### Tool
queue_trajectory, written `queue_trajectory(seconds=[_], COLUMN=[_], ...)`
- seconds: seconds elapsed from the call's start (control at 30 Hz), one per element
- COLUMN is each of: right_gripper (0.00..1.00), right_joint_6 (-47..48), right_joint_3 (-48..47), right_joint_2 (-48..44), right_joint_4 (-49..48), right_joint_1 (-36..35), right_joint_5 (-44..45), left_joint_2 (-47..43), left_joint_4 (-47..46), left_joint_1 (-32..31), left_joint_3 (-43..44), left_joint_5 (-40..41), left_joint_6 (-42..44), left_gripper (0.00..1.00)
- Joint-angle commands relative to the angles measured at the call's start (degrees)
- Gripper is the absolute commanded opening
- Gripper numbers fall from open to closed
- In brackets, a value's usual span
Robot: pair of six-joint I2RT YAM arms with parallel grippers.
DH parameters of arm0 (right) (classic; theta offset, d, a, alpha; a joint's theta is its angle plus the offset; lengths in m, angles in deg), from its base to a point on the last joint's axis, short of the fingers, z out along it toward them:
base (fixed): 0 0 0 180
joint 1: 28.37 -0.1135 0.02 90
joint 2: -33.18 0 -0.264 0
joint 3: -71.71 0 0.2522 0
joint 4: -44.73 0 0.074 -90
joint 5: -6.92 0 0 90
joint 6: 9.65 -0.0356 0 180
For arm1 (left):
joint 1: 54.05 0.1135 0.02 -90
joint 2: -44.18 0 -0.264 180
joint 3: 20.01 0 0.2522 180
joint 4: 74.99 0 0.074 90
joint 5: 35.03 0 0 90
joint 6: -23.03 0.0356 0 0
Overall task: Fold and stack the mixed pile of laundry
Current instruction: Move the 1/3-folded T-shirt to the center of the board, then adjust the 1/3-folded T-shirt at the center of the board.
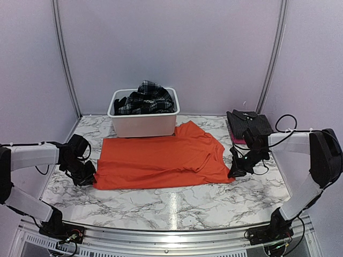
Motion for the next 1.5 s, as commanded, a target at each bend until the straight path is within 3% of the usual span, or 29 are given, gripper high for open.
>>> queue_trajectory(seconds=[0.0, 0.03, 0.37, 0.87, 0.93, 1.1, 1.2, 1.3, 1.47], right_gripper=[0.0, 0.0, 0.0, 0.0, 0.01, 0.36, 0.49, 0.53, 0.51], right_joint_6=[0.52, 0.6, 1.05, -2.51, -3.01, -2.68, -1.75, -0.89, -2.85], right_joint_3=[-1.82, -2.01, -2.45, 6.47, 7.65, 2.29, -3.09, -7.25, -9.2], right_joint_2=[-0.15, -0.44, -4.05, -4.94, -5.57, -9.45, -11.68, -11.82, -9.07], right_joint_4=[2.2, 2.94, 11.35, 11.7, 11.74, 14.85, 16.09, 14.59, 9.07], right_joint_1=[0.2, 0.24, 0.99, 1.1, 1.08, 1.08, 1.09, 1.08, 0.91], right_joint_5=[1.28, 1.75, 6.65, 4.01, 3.03, 3.02, 3.69, 1.94, -5.37], left_joint_2=[1.17, 1.43, -0.82, -1.1, -1.4, -7.3, -10.13, -9.96, -0.04], left_joint_4=[1.68, 2.46, 13.99, 14.81, 14.86, 14.76, 13.07, 9.67, 1.62], left_joint_1=[0.52, 0.81, 2.01, 1.99, 2.0, 1.93, 0.55, -5.67, -21.61], left_joint_3=[1.87, 2.04, 8.14, 0.64, 0.59, 5.32, 11.37, 18.02, 28.06], left_joint_5=[-1.3, -1.95, 1.58, -1.03, -1.12, 1.73, 2.83, 5.6, 10.25], left_joint_6=[2.44, 2.37, 5.65, 4.55, 4.88, 5.64, 10.33, 16.21, 24.44], left_gripper=[0.04, 0.0, 0.0, 0.0, 0.11, 0.65, 0.97, 0.99, 0.99])
